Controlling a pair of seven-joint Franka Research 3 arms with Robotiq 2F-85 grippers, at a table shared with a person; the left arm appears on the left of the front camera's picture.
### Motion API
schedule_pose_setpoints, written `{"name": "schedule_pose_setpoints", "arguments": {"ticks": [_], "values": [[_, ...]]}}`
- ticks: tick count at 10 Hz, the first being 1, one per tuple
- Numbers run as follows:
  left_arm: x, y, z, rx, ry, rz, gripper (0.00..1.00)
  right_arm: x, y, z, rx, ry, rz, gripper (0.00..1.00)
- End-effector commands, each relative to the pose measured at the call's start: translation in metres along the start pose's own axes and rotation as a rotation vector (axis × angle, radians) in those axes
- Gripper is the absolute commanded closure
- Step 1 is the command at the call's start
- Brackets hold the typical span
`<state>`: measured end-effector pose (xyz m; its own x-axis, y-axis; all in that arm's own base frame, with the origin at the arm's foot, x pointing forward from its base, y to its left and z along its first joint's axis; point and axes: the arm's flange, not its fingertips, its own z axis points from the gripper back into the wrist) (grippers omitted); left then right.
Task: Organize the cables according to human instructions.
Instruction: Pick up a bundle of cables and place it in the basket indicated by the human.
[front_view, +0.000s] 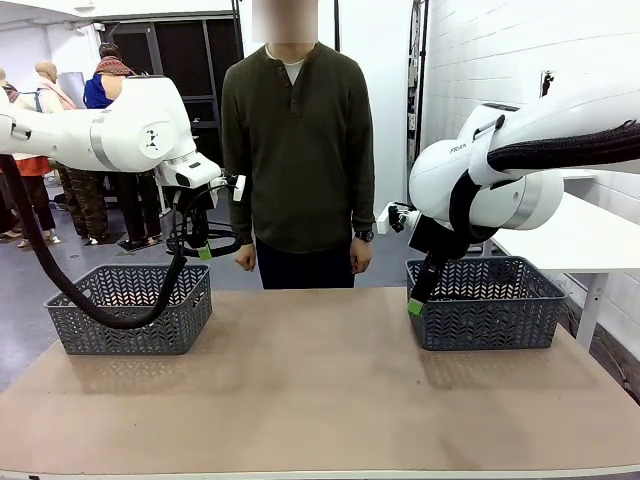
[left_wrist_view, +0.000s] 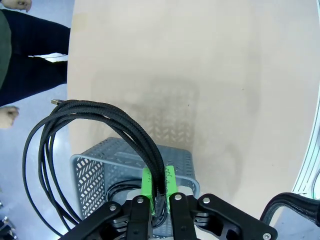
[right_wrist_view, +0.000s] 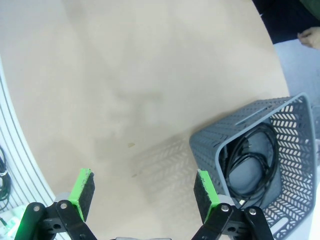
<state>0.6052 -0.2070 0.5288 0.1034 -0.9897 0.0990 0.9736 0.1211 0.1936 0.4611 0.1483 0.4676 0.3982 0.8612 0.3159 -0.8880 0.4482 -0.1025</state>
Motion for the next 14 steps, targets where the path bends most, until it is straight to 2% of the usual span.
{"name": "schedule_pose_setpoints", "arguments": {"ticks": [1,3,9,11,14], "values": [[0.000,0.000,0.000,0.000,0.000,0.000,1.00,0.000,0.000,-0.001,-0.003,0.009,0.000,0.00],[-0.038,-0.004,0.013,-0.007,0.055,-0.022,1.00,0.000,0.000,-0.001,-0.003,0.009,0.000,0.00],[-0.128,-0.015,0.003,0.007,0.077,-0.029,1.00,0.000,0.000,-0.001,-0.003,0.009,0.000,0.00],[-0.148,-0.012,-0.010,0.024,0.093,-0.011,1.00,0.000,0.000,-0.001,-0.003,0.009,0.000,0.00],[-0.154,0.003,-0.031,0.018,0.109,-0.006,1.00,0.000,0.000,-0.001,-0.003,0.009,0.000,0.00]]}}
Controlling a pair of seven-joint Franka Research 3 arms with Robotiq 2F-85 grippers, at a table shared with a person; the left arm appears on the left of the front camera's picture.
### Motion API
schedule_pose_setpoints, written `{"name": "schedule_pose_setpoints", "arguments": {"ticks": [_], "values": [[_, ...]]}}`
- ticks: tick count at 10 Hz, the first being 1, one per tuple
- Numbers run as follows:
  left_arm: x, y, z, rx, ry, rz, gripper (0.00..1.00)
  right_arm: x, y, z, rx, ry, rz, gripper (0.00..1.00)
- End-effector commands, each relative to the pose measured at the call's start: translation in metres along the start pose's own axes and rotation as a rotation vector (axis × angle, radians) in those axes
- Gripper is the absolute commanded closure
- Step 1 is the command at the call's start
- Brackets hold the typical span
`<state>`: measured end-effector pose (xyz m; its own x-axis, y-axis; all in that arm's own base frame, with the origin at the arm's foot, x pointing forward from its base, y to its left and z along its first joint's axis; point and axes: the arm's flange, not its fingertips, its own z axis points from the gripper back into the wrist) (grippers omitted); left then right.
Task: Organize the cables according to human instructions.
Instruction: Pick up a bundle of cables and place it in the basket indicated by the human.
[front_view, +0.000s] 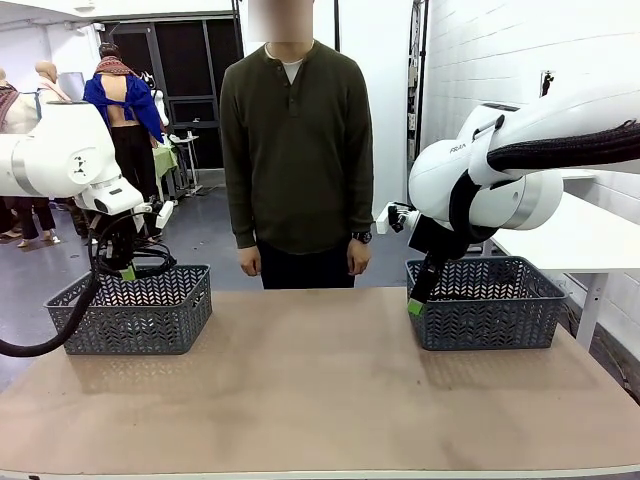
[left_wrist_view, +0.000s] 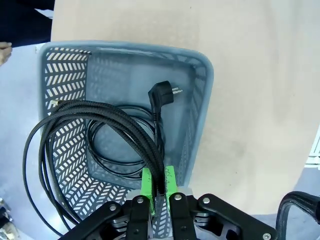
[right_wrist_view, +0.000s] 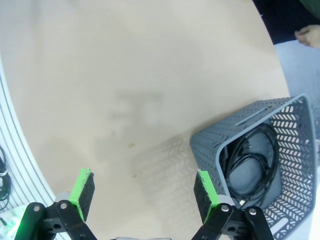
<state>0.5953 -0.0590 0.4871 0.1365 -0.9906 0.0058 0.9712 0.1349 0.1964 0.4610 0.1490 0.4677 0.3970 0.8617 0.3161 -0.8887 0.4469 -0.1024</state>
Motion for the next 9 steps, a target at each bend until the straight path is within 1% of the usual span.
{"name": "schedule_pose_setpoints", "arguments": {"ticks": [1,7,9], "values": [[-0.003,0.003,-0.013,0.004,0.012,-0.018,1.00,0.000,-0.001,-0.001,-0.004,0.010,-0.001,0.00],[-0.003,0.008,-0.045,0.008,0.027,0.047,1.00,0.000,-0.001,-0.001,-0.004,0.010,-0.001,0.00],[-0.002,0.012,-0.051,0.024,0.011,0.057,1.00,0.000,-0.001,-0.001,-0.004,0.010,-0.001,0.00]]}}
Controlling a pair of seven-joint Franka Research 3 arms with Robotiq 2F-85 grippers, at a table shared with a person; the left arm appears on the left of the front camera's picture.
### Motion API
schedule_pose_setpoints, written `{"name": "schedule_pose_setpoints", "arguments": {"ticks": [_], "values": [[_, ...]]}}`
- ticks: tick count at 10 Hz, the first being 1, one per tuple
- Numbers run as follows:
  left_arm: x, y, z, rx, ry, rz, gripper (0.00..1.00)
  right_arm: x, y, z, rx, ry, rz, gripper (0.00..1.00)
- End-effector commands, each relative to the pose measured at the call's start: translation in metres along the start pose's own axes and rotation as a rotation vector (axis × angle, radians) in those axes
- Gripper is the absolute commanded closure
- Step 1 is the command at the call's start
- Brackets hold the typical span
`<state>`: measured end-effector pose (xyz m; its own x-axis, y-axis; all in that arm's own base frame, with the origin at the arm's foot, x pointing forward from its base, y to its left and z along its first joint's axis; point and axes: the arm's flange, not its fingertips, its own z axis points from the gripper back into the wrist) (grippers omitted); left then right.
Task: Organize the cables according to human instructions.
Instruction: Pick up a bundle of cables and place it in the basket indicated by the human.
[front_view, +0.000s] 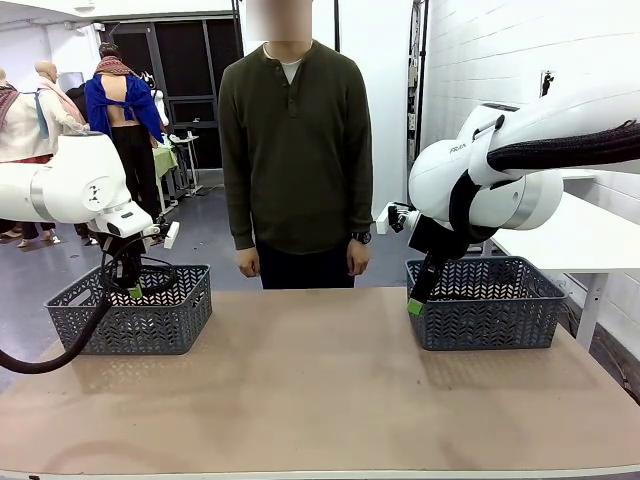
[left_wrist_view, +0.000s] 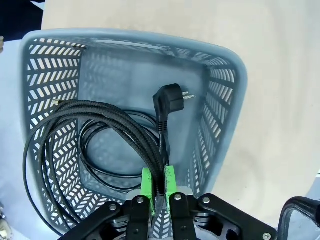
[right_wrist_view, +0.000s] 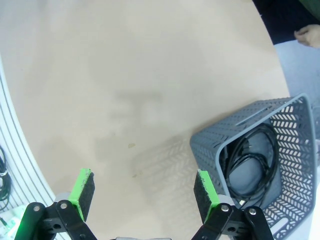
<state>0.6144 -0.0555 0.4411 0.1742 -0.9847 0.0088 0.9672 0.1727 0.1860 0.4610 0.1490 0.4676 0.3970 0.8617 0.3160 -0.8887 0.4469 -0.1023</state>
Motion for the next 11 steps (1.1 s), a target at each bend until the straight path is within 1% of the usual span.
{"name": "schedule_pose_setpoints", "arguments": {"ticks": [1,2,3,7,8,11], "values": [[0.000,0.003,-0.003,0.045,0.004,0.011,1.00,0.000,-0.001,-0.001,-0.004,0.010,-0.001,0.00],[0.001,0.004,-0.005,0.049,0.001,0.006,1.00,0.000,-0.001,-0.001,-0.004,0.010,-0.001,0.00],[0.001,0.005,-0.006,0.052,-0.002,0.006,0.83,0.000,-0.001,-0.001,-0.004,0.010,-0.001,0.00],[0.001,0.012,-0.002,0.037,0.000,-0.002,0.04,0.000,-0.001,-0.001,-0.004,0.010,-0.001,0.00],[0.000,0.014,0.005,0.042,0.006,-0.008,0.00,0.000,-0.001,-0.001,-0.004,0.010,-0.001,0.00],[-0.003,0.019,0.034,0.037,0.011,-0.012,0.00,0.000,-0.001,-0.001,-0.004,0.010,-0.001,0.00]]}}
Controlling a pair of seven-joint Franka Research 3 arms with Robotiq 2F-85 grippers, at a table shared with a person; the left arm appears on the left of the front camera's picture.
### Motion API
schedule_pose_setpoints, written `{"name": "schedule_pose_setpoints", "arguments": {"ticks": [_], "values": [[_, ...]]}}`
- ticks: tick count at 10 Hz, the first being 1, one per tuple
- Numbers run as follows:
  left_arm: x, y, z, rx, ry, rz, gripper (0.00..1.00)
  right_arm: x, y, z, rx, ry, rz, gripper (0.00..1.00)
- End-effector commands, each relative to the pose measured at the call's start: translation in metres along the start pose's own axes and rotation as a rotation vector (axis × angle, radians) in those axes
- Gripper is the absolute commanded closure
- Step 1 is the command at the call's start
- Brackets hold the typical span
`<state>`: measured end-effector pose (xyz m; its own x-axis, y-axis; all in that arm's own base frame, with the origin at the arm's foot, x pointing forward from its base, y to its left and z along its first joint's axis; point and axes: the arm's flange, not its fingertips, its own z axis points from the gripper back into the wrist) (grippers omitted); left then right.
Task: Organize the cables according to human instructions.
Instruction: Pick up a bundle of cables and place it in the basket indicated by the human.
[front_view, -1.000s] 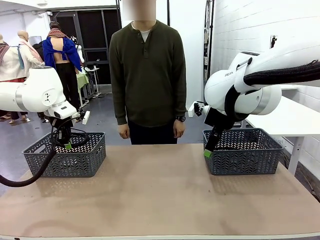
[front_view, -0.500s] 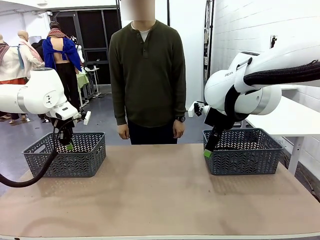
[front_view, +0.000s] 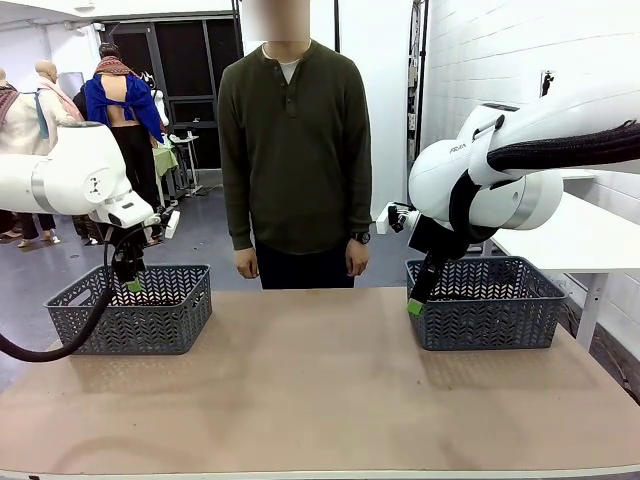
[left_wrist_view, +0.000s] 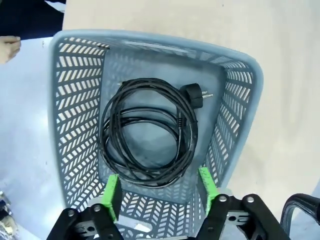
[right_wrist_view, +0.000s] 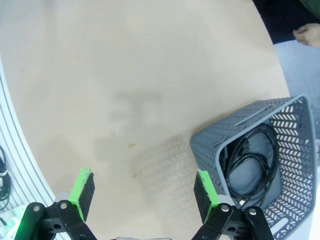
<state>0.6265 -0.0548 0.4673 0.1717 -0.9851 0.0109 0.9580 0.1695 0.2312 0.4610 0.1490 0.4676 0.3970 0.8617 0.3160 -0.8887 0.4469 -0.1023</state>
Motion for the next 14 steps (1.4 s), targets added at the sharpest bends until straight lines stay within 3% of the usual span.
{"name": "schedule_pose_setpoints", "arguments": {"ticks": [1,14], "values": [[-0.007,0.003,0.015,-0.018,0.012,-0.014,0.00,0.000,-0.001,-0.001,-0.004,0.010,-0.001,0.00],[-0.004,0.002,0.020,-0.015,0.009,-0.002,0.00,0.000,-0.001,-0.001,-0.004,0.010,-0.001,0.00]]}}
